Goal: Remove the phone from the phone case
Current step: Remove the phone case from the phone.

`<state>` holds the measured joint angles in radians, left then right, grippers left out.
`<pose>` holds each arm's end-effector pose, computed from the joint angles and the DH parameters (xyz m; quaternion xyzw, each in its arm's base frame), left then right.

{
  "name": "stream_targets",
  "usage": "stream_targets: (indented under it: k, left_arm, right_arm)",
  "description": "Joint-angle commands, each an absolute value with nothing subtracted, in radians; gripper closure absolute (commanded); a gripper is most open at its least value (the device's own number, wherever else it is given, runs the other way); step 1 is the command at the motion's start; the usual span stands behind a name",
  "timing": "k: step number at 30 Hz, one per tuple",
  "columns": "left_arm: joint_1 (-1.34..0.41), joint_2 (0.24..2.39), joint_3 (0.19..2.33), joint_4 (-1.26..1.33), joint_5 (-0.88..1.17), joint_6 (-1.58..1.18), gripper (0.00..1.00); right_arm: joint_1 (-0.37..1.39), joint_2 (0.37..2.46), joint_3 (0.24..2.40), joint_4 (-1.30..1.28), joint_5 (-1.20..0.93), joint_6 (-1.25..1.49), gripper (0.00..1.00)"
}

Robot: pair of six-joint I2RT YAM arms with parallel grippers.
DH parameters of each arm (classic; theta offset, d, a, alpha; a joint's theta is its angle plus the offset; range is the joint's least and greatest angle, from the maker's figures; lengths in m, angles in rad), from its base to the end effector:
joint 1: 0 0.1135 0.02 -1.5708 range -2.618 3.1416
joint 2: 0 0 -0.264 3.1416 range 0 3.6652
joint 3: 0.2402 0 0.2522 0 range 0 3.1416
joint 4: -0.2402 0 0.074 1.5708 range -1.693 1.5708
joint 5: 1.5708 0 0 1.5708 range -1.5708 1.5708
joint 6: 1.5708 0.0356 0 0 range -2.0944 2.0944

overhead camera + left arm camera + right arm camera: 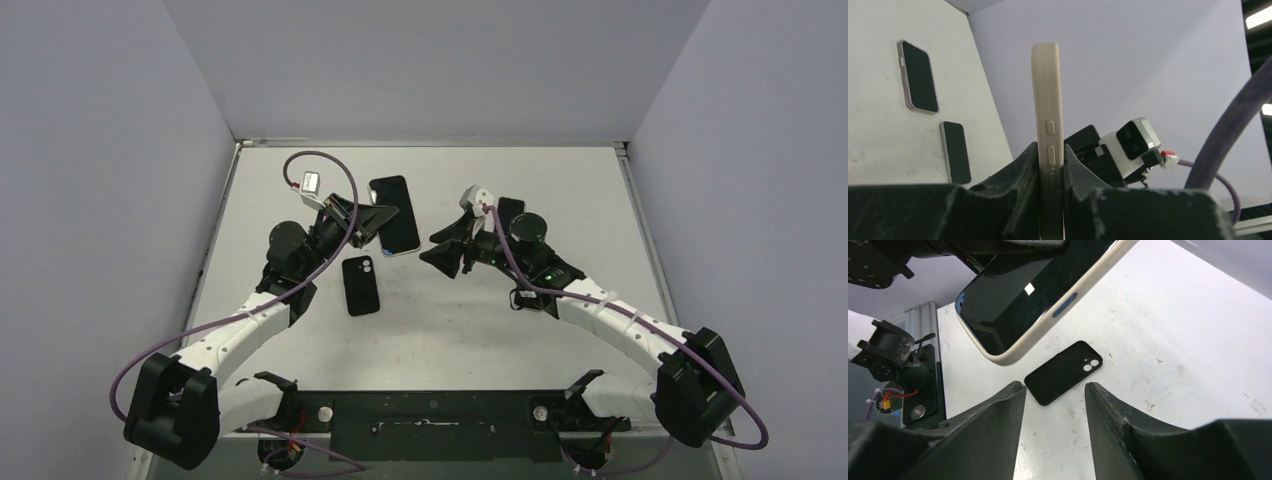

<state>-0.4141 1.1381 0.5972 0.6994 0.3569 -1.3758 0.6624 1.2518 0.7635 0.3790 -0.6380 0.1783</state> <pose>0.2295 -0.1145 0.2954 -0.1756 0.6287 -0.6562 0.3785 0.2106 0.1912 0.2911 -0.3727 0.6363 0.4718 0.4833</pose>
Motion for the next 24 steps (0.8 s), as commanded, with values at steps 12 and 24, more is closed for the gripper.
stream_targets:
  k: [12,24]
  left_arm:
    - [-0.371,1.137,0.759,0.777,0.728,-1.121,1.0]
    - [-0.374,1.17,0.769,0.871,0.768,-1.173,1.0]
  right_arm:
    - [0.62,1.211,0.893,0.322,-0.972,0.216,0.36]
    - [0.621,1.285,0.939,0.399,-1.069,0.256,0.51]
